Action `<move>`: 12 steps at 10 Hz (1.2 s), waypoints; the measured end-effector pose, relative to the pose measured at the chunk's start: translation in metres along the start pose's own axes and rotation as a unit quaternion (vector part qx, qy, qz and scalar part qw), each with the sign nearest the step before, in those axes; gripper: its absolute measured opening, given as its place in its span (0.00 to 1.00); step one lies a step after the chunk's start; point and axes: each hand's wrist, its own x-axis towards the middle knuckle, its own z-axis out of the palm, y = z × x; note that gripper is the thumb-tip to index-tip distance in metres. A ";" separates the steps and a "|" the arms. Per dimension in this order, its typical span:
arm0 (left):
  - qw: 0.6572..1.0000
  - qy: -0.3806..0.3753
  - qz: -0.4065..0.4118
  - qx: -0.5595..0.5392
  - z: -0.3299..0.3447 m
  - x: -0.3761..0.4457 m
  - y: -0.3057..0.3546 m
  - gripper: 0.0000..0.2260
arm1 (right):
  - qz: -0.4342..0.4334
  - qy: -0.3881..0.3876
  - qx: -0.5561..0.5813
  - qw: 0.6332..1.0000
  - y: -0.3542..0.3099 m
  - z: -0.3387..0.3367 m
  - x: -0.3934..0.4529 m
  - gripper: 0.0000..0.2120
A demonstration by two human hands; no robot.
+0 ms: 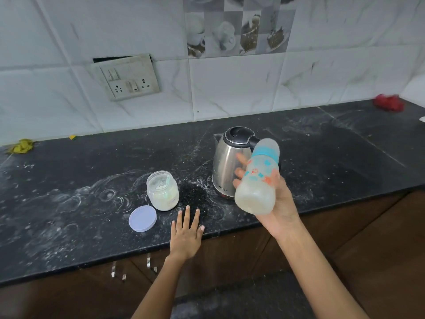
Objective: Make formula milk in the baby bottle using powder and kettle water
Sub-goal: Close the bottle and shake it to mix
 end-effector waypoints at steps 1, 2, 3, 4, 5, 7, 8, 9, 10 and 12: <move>1.000 -0.001 0.001 -0.001 0.000 0.000 0.000 0.25 | 0.039 0.032 0.025 0.998 0.003 0.007 0.000 0.50; 1.000 0.000 0.002 -0.003 0.000 0.000 -0.001 0.25 | 0.051 0.028 0.000 0.998 0.005 0.013 -0.004 0.34; 1.000 0.000 0.003 -0.006 0.000 0.000 -0.001 0.25 | 0.054 0.028 -0.040 0.997 0.002 0.017 -0.007 0.24; 1.000 -0.002 0.004 -0.010 -0.001 0.001 0.000 0.25 | 0.056 0.021 -0.091 0.994 0.000 0.021 -0.008 0.24; 1.000 -0.003 0.005 -0.015 0.000 0.001 -0.001 0.25 | 0.032 0.037 -0.183 0.982 0.000 0.024 -0.009 0.25; 1.000 0.001 0.002 -0.016 0.001 0.001 -0.001 0.25 | 0.001 0.090 -0.259 0.962 0.006 0.030 -0.014 0.27; 1.000 0.005 0.004 -0.016 0.001 0.001 -0.002 0.25 | 0.012 0.112 -0.211 0.971 0.010 0.031 -0.013 0.25; 1.000 0.003 0.005 -0.017 0.001 0.002 -0.002 0.25 | 0.051 0.122 -0.182 0.974 0.015 0.029 -0.013 0.24; 1.000 0.002 0.005 -0.016 0.002 0.003 -0.002 0.25 | 0.076 0.137 -0.112 0.981 0.018 0.024 -0.013 0.14; 1.000 0.002 0.005 -0.017 0.004 0.003 -0.004 0.25 | 0.024 0.047 -0.328 0.943 0.004 0.015 -0.013 0.40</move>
